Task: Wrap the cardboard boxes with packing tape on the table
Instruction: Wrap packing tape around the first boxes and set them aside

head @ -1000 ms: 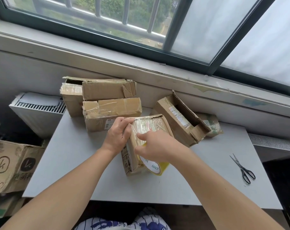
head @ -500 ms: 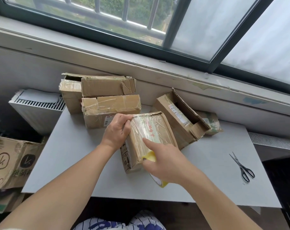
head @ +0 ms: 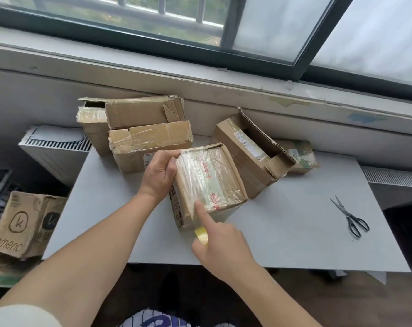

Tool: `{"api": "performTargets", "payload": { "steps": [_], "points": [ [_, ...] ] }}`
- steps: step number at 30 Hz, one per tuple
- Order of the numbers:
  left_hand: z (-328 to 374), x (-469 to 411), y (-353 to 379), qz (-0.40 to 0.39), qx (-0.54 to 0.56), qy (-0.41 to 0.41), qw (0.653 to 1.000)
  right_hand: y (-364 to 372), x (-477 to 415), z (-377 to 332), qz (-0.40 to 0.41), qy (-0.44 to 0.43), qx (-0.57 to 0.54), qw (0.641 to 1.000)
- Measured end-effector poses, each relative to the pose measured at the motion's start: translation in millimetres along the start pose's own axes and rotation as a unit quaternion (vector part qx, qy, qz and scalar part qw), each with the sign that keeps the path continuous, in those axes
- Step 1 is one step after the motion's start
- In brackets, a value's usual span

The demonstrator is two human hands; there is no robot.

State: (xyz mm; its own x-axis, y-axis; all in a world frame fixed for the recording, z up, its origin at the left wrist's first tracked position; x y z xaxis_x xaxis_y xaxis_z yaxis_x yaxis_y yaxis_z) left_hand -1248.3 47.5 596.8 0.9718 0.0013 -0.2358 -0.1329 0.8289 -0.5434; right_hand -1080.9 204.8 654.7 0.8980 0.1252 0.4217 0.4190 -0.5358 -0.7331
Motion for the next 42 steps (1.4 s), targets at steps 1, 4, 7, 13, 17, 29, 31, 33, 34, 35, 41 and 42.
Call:
{"api": "performTargets", "payload": {
  "steps": [1, 4, 7, 13, 17, 29, 31, 33, 34, 35, 41, 42],
  "points": [
    [0, 0, 0, -0.002, 0.000, -0.001, 1.000, 5, -1, 2, 0.006, 0.001, 0.004, 1.000],
    [1, 0, -2, -0.006, -0.003, 0.003, 1.000, 15, -3, 8, 0.025, -0.010, 0.023, 0.999],
    [3, -2, -3, -0.032, -0.011, -0.016, 0.999, 19, -5, 11, 0.050, -0.026, 0.038, 0.998],
    [-6, 3, -3, -0.082, 0.152, -0.131, 0.976, 27, -8, 17, 0.063, -0.038, 0.044, 0.996],
    [-9, 10, 14, -0.124, 0.226, -0.245, 0.935, 25, -8, 19, 0.067, -0.038, 0.033, 0.996],
    [-4, 8, 23, -0.126, 0.219, -0.264, 0.931, 31, -13, 23, 0.079, -0.068, 0.018, 0.994],
    [-2, 11, 25, -0.154, 0.194, -0.251, 0.936, 29, -15, 24, 0.081, -0.072, 0.020, 0.994],
    [0, 13, 24, -0.174, 0.179, -0.243, 0.937, 29, -16, 24, 0.081, -0.078, 0.021, 0.993],
    [-1, 12, 23, -0.176, 0.176, -0.243, 0.938, 30, -16, 24, 0.082, -0.082, 0.019, 0.993],
    [-2, 11, 22, -0.172, 0.173, -0.244, 0.939, 30, -16, 23, 0.083, -0.084, 0.015, 0.993],
    [0, 10, 17, -0.148, 0.134, -0.235, 0.951, 35, -17, 26, 0.113, -0.136, -0.020, 0.984],
    [0, 10, 16, -0.150, 0.131, -0.234, 0.952, 36, -14, 28, 0.118, -0.146, -0.035, 0.982]
  ]
}}
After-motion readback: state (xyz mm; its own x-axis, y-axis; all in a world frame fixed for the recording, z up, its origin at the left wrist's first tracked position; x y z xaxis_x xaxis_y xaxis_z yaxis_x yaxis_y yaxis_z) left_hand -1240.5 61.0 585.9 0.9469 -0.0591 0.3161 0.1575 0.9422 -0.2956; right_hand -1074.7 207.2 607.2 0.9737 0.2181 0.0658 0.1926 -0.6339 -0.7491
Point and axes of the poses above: each hand's wrist, its own x-axis away from the middle knuckle, its own y-axis out of the palm, z = x × y, the point moved 10 cm from there along -x, towards the middle knuckle, and after that the axes turned 11 degrees about -x, right-handed, at the moved point
